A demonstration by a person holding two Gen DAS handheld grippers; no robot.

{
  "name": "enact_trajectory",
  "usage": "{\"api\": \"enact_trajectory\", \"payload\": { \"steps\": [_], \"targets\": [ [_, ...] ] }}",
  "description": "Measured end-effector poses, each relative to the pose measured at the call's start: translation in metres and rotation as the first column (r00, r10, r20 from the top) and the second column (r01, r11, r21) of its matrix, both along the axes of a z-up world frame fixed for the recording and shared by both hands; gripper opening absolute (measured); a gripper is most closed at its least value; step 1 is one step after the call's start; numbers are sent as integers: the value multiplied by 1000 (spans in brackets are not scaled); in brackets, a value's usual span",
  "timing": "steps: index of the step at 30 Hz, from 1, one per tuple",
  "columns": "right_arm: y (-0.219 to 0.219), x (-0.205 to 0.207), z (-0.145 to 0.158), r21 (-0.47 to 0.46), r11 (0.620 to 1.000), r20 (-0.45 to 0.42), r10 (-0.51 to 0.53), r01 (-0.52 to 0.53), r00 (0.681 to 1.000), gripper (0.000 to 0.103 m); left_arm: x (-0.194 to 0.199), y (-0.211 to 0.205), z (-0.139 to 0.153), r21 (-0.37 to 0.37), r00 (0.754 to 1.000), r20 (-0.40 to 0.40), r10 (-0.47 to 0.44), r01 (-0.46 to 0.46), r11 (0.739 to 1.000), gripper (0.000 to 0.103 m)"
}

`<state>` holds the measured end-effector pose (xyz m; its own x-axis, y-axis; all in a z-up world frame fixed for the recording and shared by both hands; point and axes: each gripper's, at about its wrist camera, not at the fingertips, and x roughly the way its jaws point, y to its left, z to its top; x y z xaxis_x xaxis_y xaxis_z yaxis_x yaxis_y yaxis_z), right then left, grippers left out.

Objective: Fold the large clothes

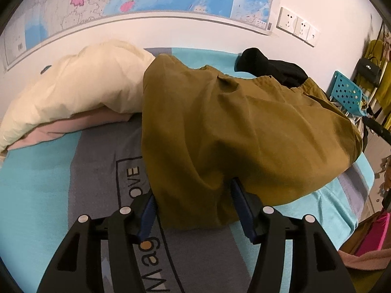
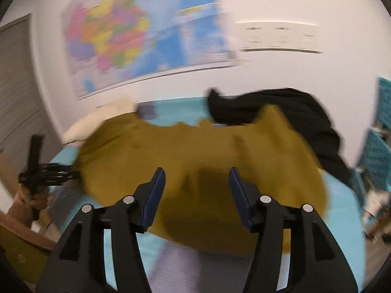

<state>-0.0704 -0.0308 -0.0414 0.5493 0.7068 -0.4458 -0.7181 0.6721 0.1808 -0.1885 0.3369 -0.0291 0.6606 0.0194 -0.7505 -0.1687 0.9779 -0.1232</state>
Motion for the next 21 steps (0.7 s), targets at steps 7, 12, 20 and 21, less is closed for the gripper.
{"api": "enact_trajectory", "payload": {
  "steps": [7,12,20,21],
  "targets": [
    [67,22,-54,-180,979,-134,75,-99,988,52,1,-8,1,39,1000,7,-3,3,999,61],
    [68,19,-55,-195,977,-147,57,-85,987,54,2,-7,0,43,1000,10,-14,13,999,65],
    [100,-18,-12,-176,959,-1,224,-221,975,63,2,-3,-5,25,1000,6,-4,4,1000,68],
    [109,-24,-11,-185,951,10,256,-250,967,63,3,-1,-5,22,1000,5,-4,4,1000,68]
  ]
}}
